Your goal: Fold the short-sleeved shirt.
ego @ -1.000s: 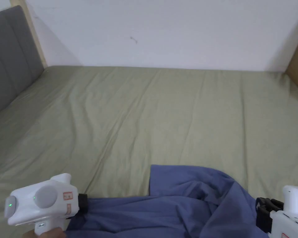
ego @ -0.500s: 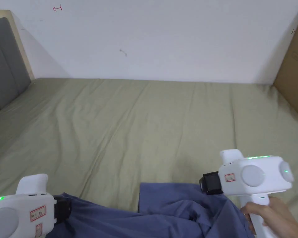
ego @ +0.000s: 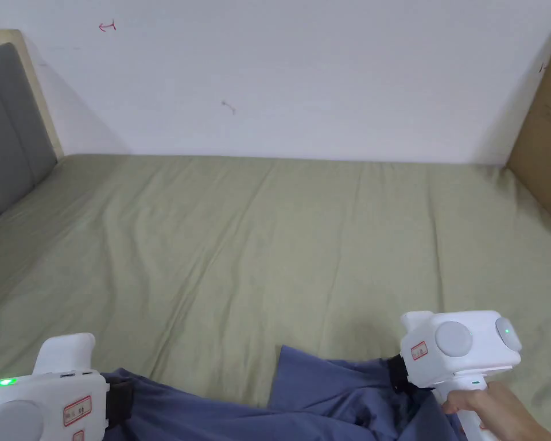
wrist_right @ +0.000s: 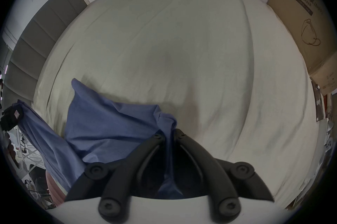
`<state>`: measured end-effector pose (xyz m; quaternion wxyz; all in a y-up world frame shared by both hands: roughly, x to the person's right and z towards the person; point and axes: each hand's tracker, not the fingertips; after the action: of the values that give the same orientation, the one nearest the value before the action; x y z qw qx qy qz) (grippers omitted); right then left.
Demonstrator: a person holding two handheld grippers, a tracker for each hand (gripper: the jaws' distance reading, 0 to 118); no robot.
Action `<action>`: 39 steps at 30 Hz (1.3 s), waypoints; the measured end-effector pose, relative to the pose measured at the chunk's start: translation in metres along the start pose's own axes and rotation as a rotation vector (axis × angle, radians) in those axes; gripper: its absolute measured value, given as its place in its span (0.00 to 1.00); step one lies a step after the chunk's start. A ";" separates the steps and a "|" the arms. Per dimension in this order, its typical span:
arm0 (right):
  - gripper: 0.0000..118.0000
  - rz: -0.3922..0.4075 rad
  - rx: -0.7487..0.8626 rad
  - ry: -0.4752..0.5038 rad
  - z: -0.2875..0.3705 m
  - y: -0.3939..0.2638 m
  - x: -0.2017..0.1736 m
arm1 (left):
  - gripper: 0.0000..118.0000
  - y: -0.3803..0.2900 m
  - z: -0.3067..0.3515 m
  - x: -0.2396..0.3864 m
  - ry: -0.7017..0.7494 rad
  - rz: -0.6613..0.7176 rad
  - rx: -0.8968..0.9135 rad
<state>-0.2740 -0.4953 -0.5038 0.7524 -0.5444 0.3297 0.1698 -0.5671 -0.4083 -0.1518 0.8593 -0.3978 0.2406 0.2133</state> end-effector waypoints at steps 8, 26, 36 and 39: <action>0.06 -0.092 0.266 0.033 0.113 0.018 0.027 | 0.07 0.041 0.042 0.019 0.047 -0.097 0.130; 0.06 -0.335 0.730 0.003 0.382 0.095 0.142 | 0.07 0.267 0.125 0.098 0.082 -0.177 0.483; 0.06 -0.344 0.944 0.022 0.496 0.203 0.135 | 0.07 0.395 0.155 0.127 0.082 -0.127 0.640; 0.06 -0.348 1.010 0.015 0.527 0.227 0.126 | 0.07 0.428 0.176 0.136 0.126 -0.136 0.721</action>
<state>-0.1584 0.0620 -0.6500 0.9355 -0.1622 0.2805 -0.1411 -0.6552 0.0081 -0.3799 0.9399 -0.0970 0.3258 0.0324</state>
